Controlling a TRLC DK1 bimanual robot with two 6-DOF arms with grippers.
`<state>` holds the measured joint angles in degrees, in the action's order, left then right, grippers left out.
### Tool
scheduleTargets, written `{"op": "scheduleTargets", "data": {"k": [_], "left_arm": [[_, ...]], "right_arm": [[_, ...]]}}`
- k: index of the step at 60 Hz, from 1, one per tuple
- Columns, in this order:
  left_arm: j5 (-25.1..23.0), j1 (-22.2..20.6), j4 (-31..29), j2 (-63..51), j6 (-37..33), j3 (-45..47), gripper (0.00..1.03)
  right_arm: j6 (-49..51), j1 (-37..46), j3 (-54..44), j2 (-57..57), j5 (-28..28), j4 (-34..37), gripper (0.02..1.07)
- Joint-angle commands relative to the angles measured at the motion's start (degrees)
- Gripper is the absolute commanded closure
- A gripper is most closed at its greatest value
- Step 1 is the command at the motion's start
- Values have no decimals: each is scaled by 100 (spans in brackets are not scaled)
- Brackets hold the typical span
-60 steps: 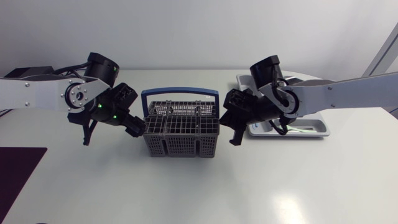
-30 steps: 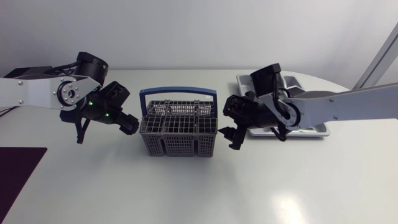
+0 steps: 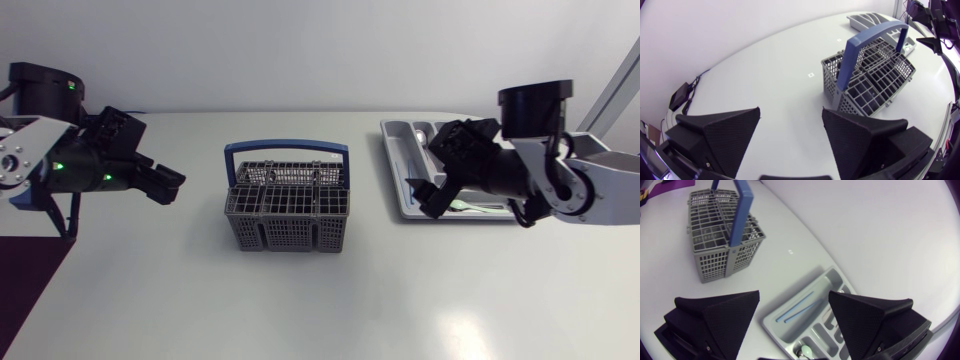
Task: Unload the cutlery basket into the drawer organizer.
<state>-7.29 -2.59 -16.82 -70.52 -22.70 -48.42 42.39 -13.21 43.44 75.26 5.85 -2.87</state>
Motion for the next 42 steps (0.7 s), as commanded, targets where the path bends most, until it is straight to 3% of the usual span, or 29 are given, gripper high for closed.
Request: {"op": "scheduleTargets", "data": {"k": [1, 26, 42], "left_arm": [[-97, 110, 3, 487, 196, 263, 5], [-176, 400, 161, 2209, 530, 1107, 5], [-264, 417, 293, 2851, 793, 1555, 5]], "right_arm": [[-346, 267, -266, -381, -40, 15, 6], [-1576, 1436, -846, -2297, -13, 323, 6], [-1655, 1936, -1426, -3422, -92, 305, 6]]}}
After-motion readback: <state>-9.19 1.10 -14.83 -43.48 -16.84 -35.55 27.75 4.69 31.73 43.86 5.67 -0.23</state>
